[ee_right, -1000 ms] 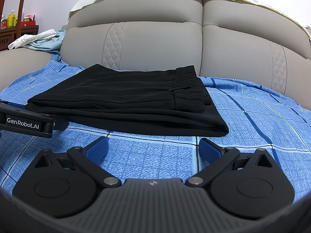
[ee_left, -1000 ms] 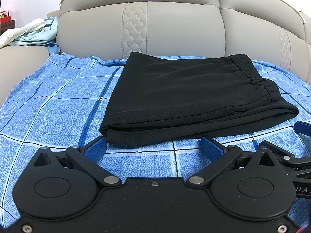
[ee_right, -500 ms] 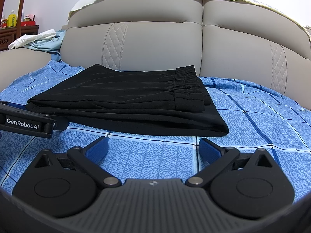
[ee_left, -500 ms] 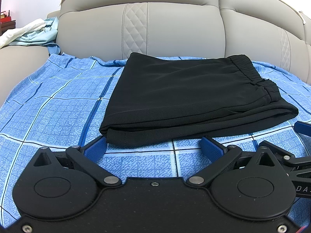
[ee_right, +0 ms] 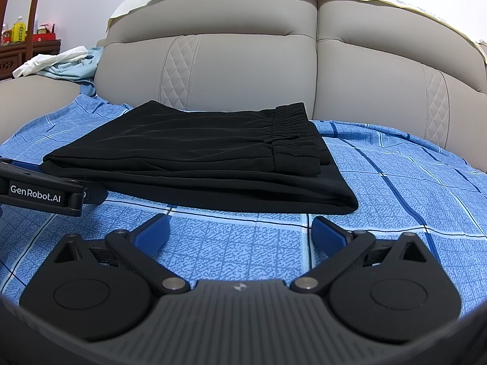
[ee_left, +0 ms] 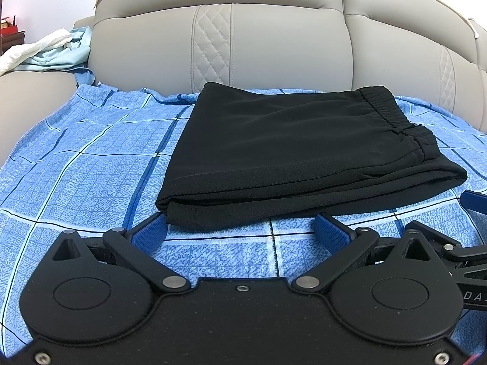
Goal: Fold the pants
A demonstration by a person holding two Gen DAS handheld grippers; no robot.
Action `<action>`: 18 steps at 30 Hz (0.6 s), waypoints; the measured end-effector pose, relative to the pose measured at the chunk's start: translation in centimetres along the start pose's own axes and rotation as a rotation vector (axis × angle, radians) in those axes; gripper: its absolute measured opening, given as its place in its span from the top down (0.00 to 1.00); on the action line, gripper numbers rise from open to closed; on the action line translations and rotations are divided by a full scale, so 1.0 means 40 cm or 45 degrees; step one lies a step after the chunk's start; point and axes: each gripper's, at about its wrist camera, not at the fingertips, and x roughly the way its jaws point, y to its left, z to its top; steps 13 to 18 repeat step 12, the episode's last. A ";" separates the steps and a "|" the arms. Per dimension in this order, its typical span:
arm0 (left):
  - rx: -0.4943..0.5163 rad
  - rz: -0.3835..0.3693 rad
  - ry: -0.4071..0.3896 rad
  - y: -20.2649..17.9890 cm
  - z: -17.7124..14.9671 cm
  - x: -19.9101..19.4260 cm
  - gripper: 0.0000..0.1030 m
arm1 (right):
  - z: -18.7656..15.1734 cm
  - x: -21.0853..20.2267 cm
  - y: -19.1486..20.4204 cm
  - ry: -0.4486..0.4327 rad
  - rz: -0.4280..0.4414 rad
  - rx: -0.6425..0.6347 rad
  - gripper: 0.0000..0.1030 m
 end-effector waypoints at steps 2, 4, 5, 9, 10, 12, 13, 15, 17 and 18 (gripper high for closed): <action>0.000 0.000 0.000 0.000 -0.001 0.000 0.00 | 0.001 0.001 0.000 0.000 0.000 0.000 0.00; -0.001 0.000 0.000 0.001 0.000 0.001 0.00 | 0.000 0.000 0.000 0.000 0.000 0.000 0.00; -0.001 0.000 0.000 0.001 -0.001 0.000 0.00 | 0.000 0.000 0.000 0.000 0.000 0.000 0.00; 0.001 -0.002 -0.005 0.000 0.001 -0.001 0.00 | -0.001 0.000 0.000 -0.001 0.000 0.000 0.00; 0.001 -0.002 -0.006 -0.001 0.001 -0.002 0.00 | 0.000 0.001 0.000 0.000 0.000 0.000 0.00; -0.001 0.000 -0.004 -0.002 0.001 -0.002 0.00 | -0.001 0.001 0.000 -0.001 0.000 0.000 0.00; -0.001 0.000 -0.004 -0.002 0.001 -0.002 0.00 | -0.001 0.001 0.000 -0.001 0.000 0.000 0.00; -0.001 0.000 -0.004 -0.002 0.001 -0.002 0.00 | -0.001 0.001 0.000 -0.001 0.000 0.000 0.00; -0.001 0.000 -0.004 -0.002 0.001 -0.002 0.00 | -0.001 0.001 0.000 -0.001 0.000 0.000 0.00; -0.001 0.000 -0.004 -0.002 0.001 -0.002 0.00 | -0.001 0.001 0.000 -0.001 0.000 0.000 0.00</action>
